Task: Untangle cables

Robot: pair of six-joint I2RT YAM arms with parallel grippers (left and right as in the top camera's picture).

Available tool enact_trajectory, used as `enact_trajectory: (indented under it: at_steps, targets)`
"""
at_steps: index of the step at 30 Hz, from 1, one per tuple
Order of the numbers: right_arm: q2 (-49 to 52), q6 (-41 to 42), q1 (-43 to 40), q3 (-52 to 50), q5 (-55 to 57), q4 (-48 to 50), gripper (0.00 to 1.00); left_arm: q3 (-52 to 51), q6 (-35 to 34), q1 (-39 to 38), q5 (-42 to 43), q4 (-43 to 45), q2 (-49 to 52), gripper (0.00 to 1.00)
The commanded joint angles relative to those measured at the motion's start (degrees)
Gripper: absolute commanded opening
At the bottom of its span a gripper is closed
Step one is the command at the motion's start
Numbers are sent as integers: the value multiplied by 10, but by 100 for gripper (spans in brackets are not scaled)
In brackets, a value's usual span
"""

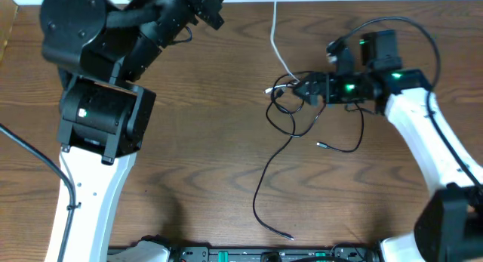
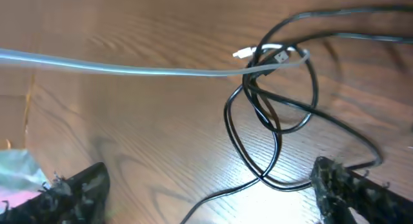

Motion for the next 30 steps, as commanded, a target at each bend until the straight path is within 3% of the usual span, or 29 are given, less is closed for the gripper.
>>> enact_trajectory:
  at_steps: [1,10,14,20,24,30]
  targets:
    - [34,47,18,2,63,13,94,2,-17,2,-3,36,-8,7]
    - [116,208,19,2,228,24,72,2,-17,6,-4,54,-16,7]
    - [117,278,11,2,389,-38,72,2,-17,30,-4,42,-16,7]
    - [117,281,-8,2,478,-106,72,2,-17,72,-16,7,-15,8]
    - [114,240,-22,3,434,-104,72,2,-17,86,-55,-10,-15,8]
    - [91,80,-28,25,198,-17,76,2,-35,86,-61,-7,-18,8]
